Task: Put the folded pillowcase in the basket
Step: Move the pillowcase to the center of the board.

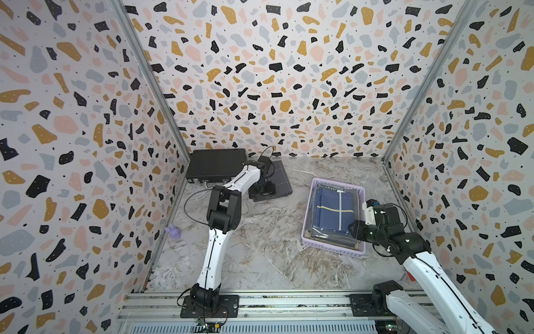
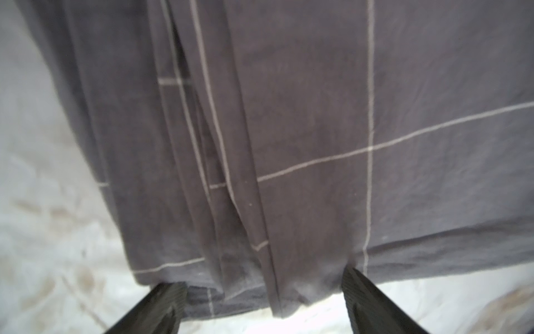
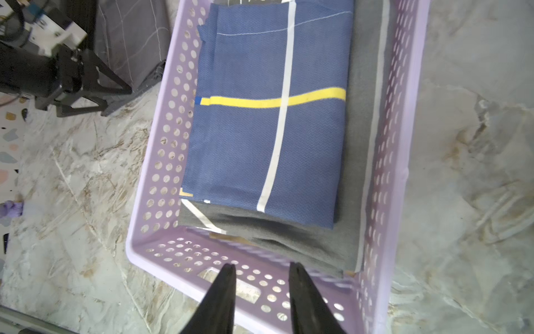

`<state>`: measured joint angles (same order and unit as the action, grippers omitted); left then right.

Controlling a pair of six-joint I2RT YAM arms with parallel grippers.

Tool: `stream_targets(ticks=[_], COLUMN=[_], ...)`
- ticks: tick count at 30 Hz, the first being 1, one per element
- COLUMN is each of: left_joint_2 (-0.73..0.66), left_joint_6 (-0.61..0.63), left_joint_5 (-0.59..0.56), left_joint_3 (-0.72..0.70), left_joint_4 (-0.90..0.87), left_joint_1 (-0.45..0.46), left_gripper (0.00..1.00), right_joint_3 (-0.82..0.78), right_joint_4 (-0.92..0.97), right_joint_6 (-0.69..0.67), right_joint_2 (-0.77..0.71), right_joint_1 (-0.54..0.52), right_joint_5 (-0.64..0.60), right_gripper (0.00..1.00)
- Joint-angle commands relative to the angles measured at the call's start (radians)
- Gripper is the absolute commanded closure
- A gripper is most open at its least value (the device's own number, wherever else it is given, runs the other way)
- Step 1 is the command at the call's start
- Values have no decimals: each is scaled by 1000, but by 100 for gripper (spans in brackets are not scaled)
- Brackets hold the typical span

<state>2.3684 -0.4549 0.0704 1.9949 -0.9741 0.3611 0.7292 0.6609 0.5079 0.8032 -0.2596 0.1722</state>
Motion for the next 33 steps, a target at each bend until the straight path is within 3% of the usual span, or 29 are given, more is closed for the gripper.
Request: stream_targets(ticks=[1, 8, 11, 16, 20, 23, 28, 33], left_joint_2=[-15, -413, -595, -958, -1134, -1145, -918, -721], left_joint_6=[-7, -127, -165, -228, -245, -212, -113, -191], left_joint_5=[60, 175, 129, 77, 42, -5, -53, 41], left_joint_3=[-227, -774, -909, -1059, -1031, -961, -827, -871], left_joint_4=[-115, 66, 66, 30, -14, -19, 46, 274], left_joint_1=[6, 52, 115, 118, 118, 114, 91, 98], left_gripper=[14, 22, 24, 24, 23, 17, 14, 16], right_joint_3=[63, 58, 66, 101, 101, 93, 72, 62], right_joint_4=[32, 37, 35, 91, 86, 60, 26, -1], right_joint_6=[18, 50, 66, 40, 33, 19, 30, 9], right_joint_2=[-50, -96, -127, -161, -165, -130, -96, -21], right_joint_1=[-4, -9, -13, -20, -28, -60, -147, -225], right_joint_5=[42, 114, 147, 153, 184, 213, 154, 119], right_gripper=[64, 72, 72, 73, 73, 76, 79, 79])
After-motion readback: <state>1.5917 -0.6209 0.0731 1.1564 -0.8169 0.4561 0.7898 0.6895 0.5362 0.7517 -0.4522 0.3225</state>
